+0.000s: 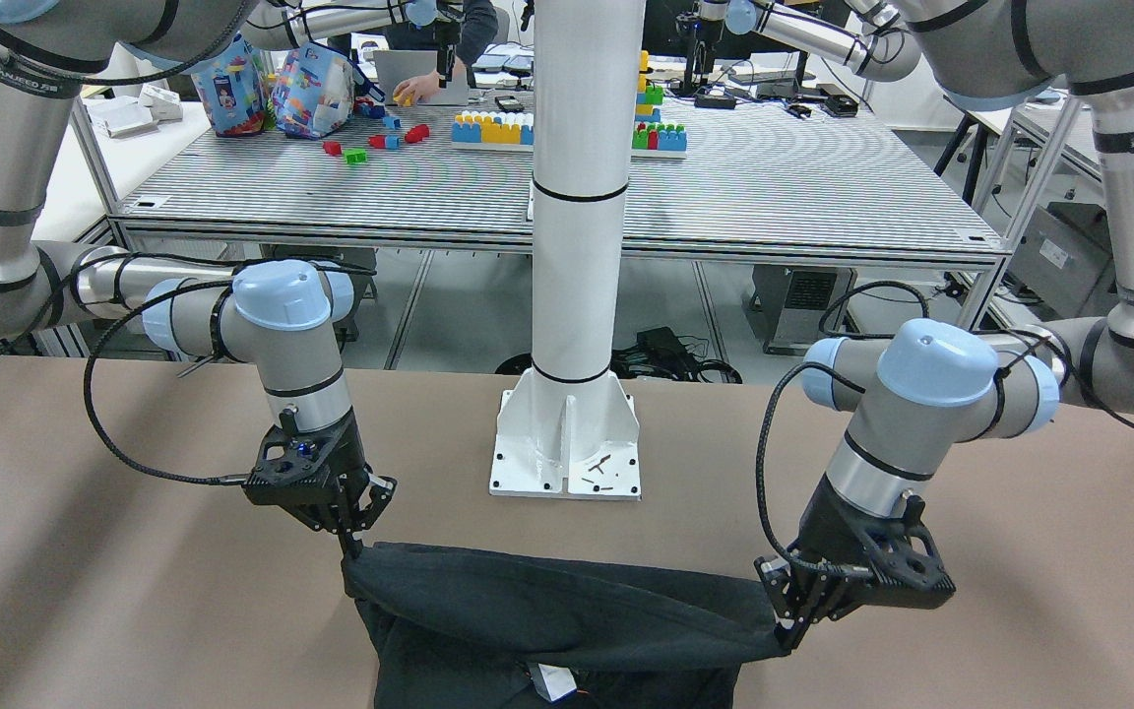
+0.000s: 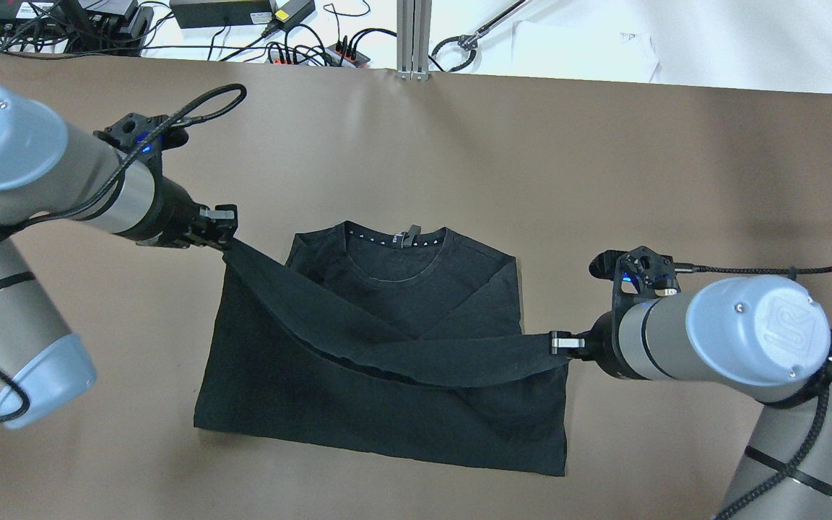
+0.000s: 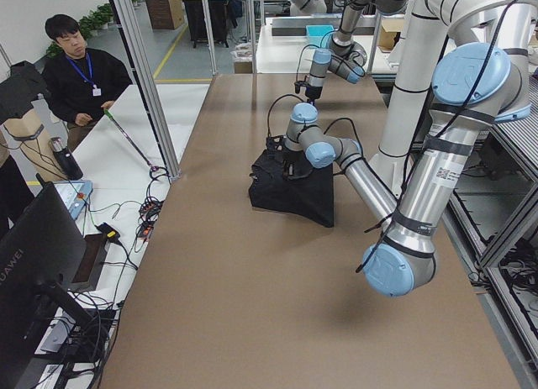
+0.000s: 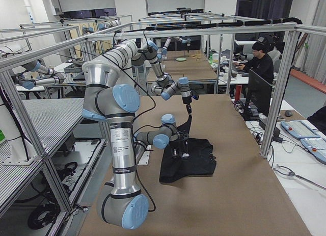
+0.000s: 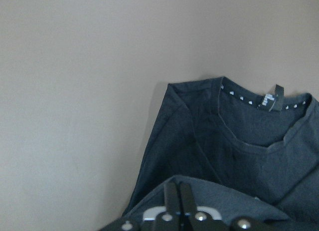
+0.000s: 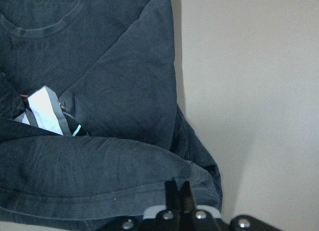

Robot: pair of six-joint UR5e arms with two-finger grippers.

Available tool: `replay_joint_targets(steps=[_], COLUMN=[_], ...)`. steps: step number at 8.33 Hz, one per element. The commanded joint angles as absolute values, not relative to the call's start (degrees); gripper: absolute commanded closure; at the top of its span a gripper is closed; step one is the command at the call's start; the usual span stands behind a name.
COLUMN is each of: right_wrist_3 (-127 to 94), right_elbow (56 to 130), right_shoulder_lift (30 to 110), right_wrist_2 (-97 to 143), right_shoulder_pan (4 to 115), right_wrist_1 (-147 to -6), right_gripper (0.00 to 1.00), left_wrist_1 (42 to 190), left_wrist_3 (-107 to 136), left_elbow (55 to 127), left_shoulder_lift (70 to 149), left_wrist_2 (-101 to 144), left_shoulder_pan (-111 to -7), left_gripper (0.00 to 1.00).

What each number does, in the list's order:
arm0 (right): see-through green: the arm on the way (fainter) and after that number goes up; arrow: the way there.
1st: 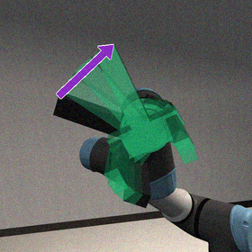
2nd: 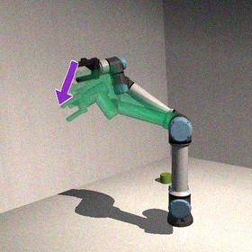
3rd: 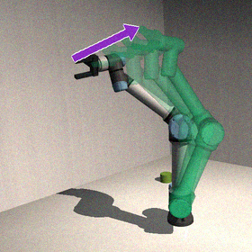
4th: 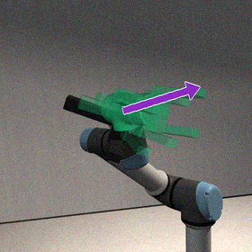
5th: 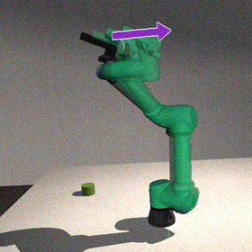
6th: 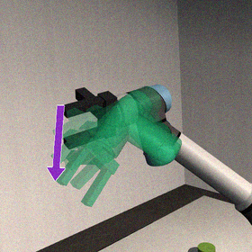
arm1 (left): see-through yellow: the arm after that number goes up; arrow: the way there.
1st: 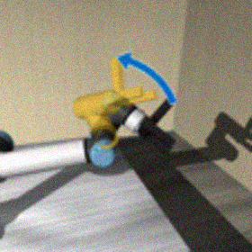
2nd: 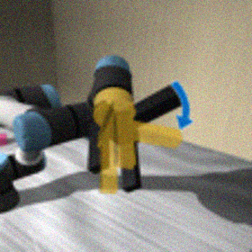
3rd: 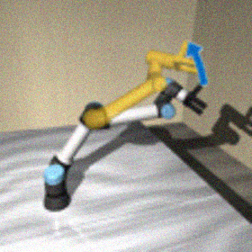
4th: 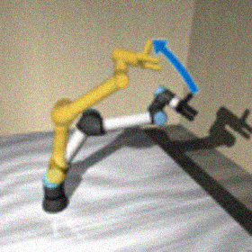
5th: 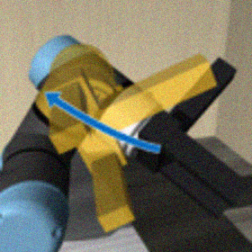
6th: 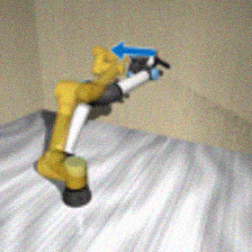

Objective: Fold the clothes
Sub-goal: 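Lift the hem with both grippers and fold it toward the collar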

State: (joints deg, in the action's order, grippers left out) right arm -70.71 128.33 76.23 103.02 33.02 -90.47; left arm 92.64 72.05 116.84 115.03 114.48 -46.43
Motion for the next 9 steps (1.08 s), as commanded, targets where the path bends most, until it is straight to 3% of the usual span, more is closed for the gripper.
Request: replay_joint_targets(steps=[1,5,8,9], right_wrist_3=[-67.1,-67.1,-67.1,-67.1], right_elbow=[120.9,107.8,101.9,101.9], right_shoulder_lift=[72.7,68.9,68.9,68.8], right_wrist_2=[103.0,102.7,102.7,102.7], right_shoulder_pan=[37.9,37.8,37.5,37.5], right_wrist_1=[-90.3,-85.6,-77.1,-77.1], right_gripper=[1.00,1.00,1.00,0.83], left_wrist_1=[93.0,103.8,106.7,106.7], left_wrist_3=[68.6,64.4,64.5,64.1], left_elbow=[104.5,89.0,87.5,87.7], left_shoulder_lift=[122.0,122.9,122.5,122.5], left_wrist_2=[114.3,111.1,109.2,109.3], left_shoulder_pan=[-48.6,-47.1,-45.7,-45.8], left_gripper=[1.00,1.00,1.00,0.97])
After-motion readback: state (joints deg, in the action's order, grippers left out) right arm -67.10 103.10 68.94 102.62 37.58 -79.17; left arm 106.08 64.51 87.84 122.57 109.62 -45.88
